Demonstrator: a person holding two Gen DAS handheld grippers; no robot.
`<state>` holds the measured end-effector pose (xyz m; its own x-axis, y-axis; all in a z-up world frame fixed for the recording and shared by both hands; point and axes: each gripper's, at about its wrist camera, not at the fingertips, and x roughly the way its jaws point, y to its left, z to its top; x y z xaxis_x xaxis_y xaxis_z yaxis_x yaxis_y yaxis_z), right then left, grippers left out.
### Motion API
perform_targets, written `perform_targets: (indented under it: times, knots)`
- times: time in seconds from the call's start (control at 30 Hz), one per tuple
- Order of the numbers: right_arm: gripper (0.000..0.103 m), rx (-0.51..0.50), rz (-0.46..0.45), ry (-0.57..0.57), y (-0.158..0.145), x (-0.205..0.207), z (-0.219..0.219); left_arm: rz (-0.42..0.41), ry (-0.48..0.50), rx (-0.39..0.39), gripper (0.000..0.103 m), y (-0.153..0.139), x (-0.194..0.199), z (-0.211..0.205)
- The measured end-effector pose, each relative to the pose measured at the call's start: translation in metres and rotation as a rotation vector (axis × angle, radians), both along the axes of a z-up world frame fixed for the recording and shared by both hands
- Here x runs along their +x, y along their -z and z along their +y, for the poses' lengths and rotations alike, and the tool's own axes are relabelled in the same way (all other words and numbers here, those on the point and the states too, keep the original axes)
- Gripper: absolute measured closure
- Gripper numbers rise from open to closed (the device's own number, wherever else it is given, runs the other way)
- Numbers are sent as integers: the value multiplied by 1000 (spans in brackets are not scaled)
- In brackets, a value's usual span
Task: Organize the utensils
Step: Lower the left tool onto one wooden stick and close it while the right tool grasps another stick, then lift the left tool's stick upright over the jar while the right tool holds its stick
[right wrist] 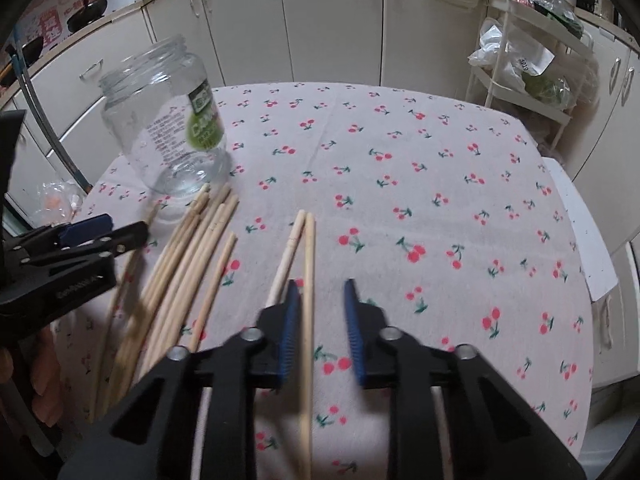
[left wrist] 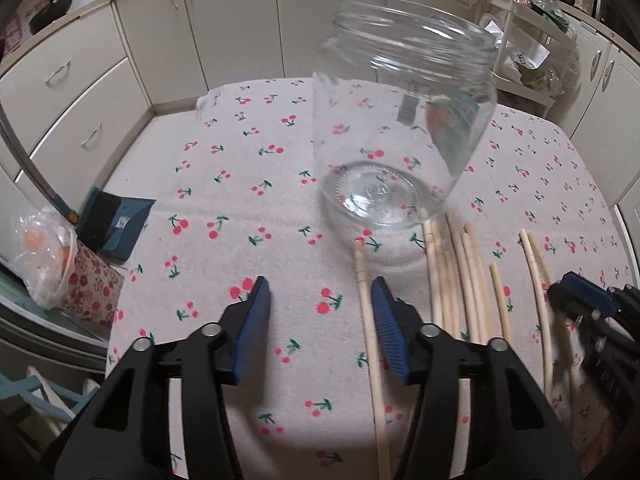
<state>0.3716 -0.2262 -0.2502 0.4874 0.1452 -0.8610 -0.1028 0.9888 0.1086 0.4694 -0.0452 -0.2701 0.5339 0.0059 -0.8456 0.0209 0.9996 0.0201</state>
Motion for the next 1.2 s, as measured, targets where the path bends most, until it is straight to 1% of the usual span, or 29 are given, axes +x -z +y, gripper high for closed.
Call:
perform_targets:
  times: [0.07,0.17,0.33,0.37,0.4,0.43,0.47,0.5,0.53,0.63,0.7,0.8,0.9,1.0,1.07,1.13,1.17,1.2]
  knots:
    - [95,22,7,26,1,2,-8,-1,6,4,60,0,0,1]
    - [95,50,20,22,0,3,-9,0,17,13,60,-1,0,-2]
    - [92,48,27,8,1,12,-5,-7,12,39,60,-2,2,-11]
    - [92,42,24,3,1,14,-4,-10,16,50,65,-2,2,-14]
    - [92,42,22,0,1,13,-2,-12,30,46,73,-2,2,-16]
    - [93,49,22,-2,1,14,-2,-9,64,16,89,-3,1,-19]
    - [97,64,24,-8,2,14,-3,-5,73,19,96,-4,0,-21]
    - [97,69,25,-9,2,14,-4,-3,82,25,97,-4,0,-24]
    - [97,77,27,-10,2,13,-5,7,99,12,98,-5,-1,-25]
    - [97,105,29,-10,2,9,-7,28,108,-39,98,-9,-6,-20]
    - [97,133,27,-5,2,6,-8,22,115,-84,98,-17,-13,-14]
    - [97,179,21,9,3,3,-12,-15,126,-119,98,-35,-23,0]
    - [97,204,21,22,6,1,-14,-79,124,-140,98,-61,-32,11]
    - [97,221,12,29,6,0,-15,-174,115,-167,98,-92,-38,21]
    - [97,237,2,36,7,-1,-17,-258,108,-192,98,-118,-38,25]
    - [97,248,-3,41,8,-2,-18,-329,103,-212,98,-137,-33,28]
    - [97,253,-5,43,8,-2,-18,-381,95,-237,98,-150,-28,29]
    - [97,257,-6,45,8,-3,-19,-407,91,-250,98,-156,-25,29]
